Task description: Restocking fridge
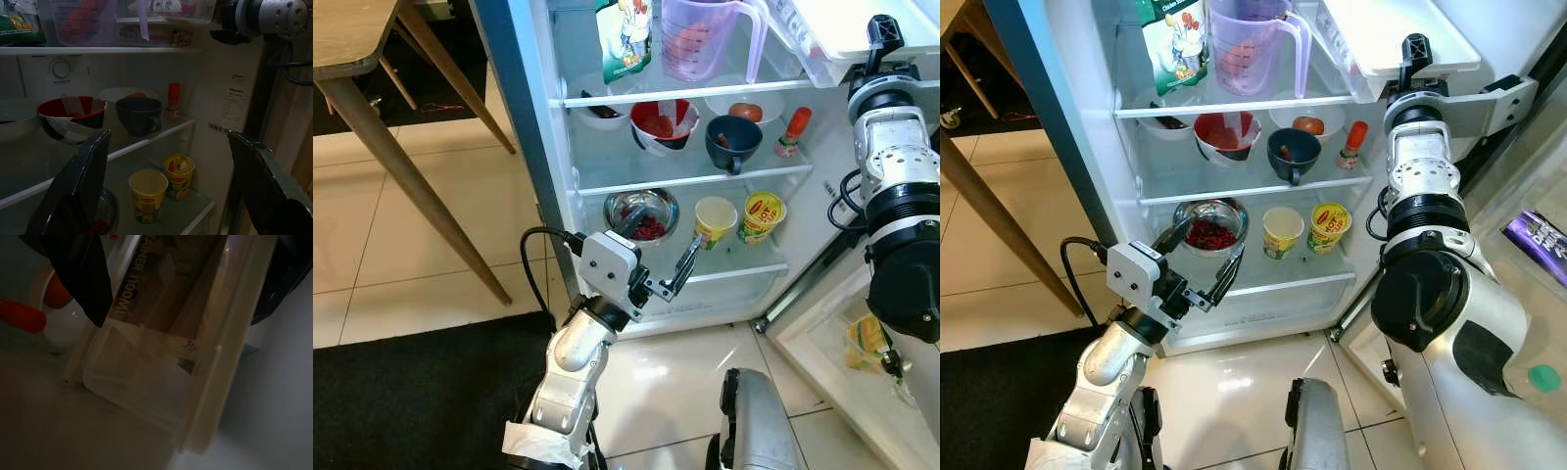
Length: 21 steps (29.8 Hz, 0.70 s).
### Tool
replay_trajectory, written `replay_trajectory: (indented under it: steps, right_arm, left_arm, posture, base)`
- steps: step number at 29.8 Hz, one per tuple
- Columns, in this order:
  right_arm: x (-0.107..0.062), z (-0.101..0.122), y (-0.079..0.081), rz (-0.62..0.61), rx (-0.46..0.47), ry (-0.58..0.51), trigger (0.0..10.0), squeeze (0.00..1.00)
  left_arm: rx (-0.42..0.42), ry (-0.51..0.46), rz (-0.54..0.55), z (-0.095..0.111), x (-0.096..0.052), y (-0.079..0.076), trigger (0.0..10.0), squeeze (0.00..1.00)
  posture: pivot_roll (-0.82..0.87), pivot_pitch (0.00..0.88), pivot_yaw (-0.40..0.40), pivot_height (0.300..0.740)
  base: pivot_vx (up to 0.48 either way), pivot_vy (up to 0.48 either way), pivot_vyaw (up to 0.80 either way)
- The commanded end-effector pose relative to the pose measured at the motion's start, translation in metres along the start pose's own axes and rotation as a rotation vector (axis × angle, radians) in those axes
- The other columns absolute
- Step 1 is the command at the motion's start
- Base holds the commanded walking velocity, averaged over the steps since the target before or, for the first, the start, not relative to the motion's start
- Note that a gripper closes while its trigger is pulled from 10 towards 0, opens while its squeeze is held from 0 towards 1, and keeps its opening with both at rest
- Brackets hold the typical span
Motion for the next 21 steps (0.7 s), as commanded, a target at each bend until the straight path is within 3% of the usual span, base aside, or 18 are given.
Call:
replay_trajectory:
  steps: [1, 8, 21]
  right_arm:
    - [-0.001, 0.005, -0.002, 0.002, -0.007, -0.006, 10.0, 0.00]
    - [-0.001, 0.001, 0.000, 0.019, 0.000, 0.012, 10.0, 0.00]
    - [-0.006, 0.002, -0.011, 0.019, -0.040, 0.043, 10.0, 0.00]
  left_arm:
    - [-0.012, 0.004, -0.021, -0.003, -0.001, -0.006, 10.0, 0.00]
    - [-0.011, -0.001, -0.022, -0.003, 0.000, -0.007, 10.0, 0.00]
    - [-0.010, -0.005, -0.019, -0.003, 0.001, -0.005, 10.0, 0.00]
  posture:
    - [0.00, 0.208, -0.017, 0.556]
    - [0.00, 0.197, -0.022, 0.556]
    - [-0.01, 0.200, -0.018, 0.556]
  base:
    - [0.000, 0.000, 0.00]
    - [0.000, 0.000, 0.00]
    - [0.000, 0.000, 0.00]
Point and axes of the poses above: a point about 5 cm out from each wrist's last joint towards the gripper, its own x axis pointing out of the wrist towards the gripper, its own z axis along the axis of the wrist's last joint, y = z × x, the point moved 5 cm from there along x, pointing out of the wrist towards the gripper, and after that the axes turned 8 degrees about x, right-handed, at the moved point
